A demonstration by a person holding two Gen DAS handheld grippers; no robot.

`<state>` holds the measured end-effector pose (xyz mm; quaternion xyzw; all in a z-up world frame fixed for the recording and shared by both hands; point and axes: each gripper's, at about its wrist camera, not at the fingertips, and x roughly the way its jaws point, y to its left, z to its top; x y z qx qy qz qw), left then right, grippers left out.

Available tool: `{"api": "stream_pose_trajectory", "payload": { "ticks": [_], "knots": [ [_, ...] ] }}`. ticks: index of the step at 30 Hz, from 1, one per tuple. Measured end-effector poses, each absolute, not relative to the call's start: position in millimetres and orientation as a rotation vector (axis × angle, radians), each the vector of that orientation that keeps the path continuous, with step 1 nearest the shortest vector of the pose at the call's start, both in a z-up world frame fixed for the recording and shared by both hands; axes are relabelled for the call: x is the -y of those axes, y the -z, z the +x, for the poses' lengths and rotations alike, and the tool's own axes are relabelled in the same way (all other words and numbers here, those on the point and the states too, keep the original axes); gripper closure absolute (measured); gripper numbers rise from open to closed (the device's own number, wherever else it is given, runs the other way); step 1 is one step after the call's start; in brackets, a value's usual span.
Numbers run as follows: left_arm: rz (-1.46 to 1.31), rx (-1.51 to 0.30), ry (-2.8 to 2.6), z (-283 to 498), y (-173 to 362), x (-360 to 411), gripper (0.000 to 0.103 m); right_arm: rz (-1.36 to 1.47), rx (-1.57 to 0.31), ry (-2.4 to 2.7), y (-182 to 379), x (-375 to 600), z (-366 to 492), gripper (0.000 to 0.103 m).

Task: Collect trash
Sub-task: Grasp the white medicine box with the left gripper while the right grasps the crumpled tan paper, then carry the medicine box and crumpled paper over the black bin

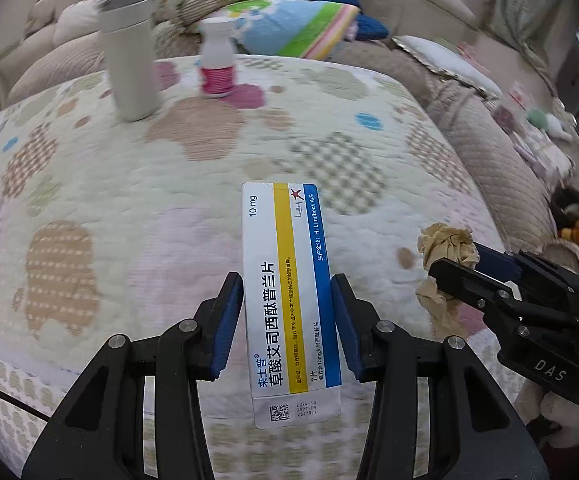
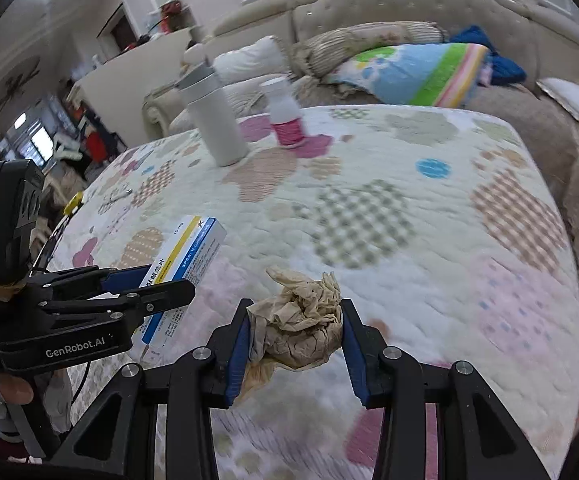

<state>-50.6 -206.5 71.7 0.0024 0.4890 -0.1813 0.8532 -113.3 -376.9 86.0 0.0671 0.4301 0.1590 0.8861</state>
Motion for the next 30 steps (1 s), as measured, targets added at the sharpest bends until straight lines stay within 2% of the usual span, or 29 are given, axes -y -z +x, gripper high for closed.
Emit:
{"api": "stream_pose_trajectory", "payload": {
  "ticks": [30],
  "knots": [
    [0.205,-1.008,0.693,-110.9,-79.1,405.7,0.06,0.319,-0.844,0.026,-96.0,565.2,-223.4,0.062]
  ]
}}
